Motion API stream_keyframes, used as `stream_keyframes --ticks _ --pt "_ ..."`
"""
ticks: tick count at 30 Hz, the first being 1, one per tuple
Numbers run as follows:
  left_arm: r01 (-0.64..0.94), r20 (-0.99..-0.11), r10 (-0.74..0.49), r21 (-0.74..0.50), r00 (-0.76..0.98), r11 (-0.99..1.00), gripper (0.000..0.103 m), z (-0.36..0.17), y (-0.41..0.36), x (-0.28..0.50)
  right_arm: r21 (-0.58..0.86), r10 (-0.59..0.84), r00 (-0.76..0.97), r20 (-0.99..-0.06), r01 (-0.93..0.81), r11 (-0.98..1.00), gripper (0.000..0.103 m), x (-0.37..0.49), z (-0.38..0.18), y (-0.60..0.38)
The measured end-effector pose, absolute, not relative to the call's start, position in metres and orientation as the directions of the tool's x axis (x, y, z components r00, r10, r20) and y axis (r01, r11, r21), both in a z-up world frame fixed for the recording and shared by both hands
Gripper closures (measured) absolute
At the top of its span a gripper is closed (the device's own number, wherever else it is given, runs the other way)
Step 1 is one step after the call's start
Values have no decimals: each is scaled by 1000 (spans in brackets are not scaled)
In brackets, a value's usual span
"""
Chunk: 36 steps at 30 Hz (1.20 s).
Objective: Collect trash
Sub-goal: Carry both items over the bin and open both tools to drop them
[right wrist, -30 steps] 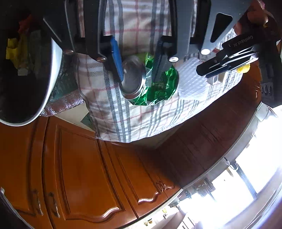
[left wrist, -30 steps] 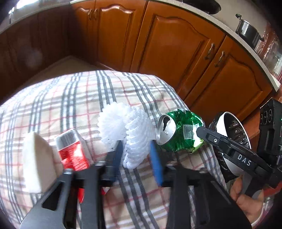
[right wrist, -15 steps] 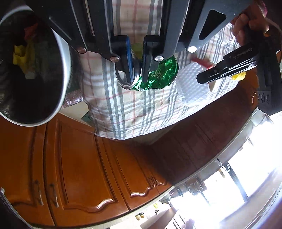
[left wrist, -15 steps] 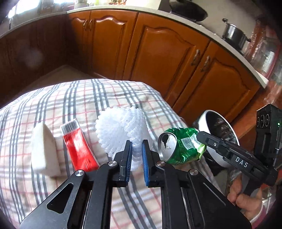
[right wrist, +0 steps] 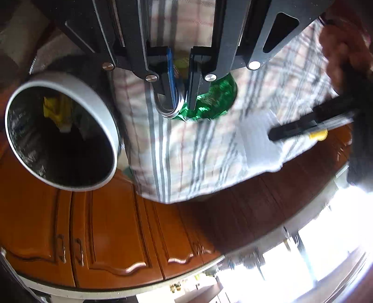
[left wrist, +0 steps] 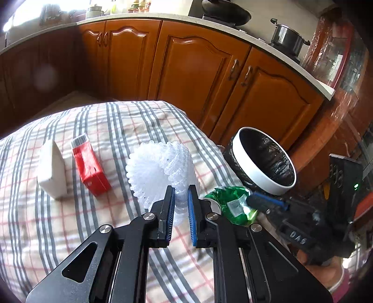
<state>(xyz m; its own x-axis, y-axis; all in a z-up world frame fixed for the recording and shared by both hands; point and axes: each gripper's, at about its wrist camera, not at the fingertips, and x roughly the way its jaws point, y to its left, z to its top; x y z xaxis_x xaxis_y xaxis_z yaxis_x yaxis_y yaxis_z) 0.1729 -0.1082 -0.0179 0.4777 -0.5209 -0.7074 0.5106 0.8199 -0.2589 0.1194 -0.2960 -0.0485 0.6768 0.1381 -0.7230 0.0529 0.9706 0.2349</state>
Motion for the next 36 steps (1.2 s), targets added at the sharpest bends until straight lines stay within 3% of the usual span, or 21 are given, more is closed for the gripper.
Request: stream_keyframes --ticks 5,9,36 --pt "508 -715 -517 -259 471 822 93 -21 -107 167 227 137 638 -758 60 972 88 122 -63 -291" --pt "510 -718 -512 -252 471 823 93 -21 -108 164 225 134 635 -760 65 972 92 127 -66 -291" --pt "680 -729 -557 -174 398 713 93 -2 -222 143 218 -52 776 -629 240 946 92 59 -1 -391"
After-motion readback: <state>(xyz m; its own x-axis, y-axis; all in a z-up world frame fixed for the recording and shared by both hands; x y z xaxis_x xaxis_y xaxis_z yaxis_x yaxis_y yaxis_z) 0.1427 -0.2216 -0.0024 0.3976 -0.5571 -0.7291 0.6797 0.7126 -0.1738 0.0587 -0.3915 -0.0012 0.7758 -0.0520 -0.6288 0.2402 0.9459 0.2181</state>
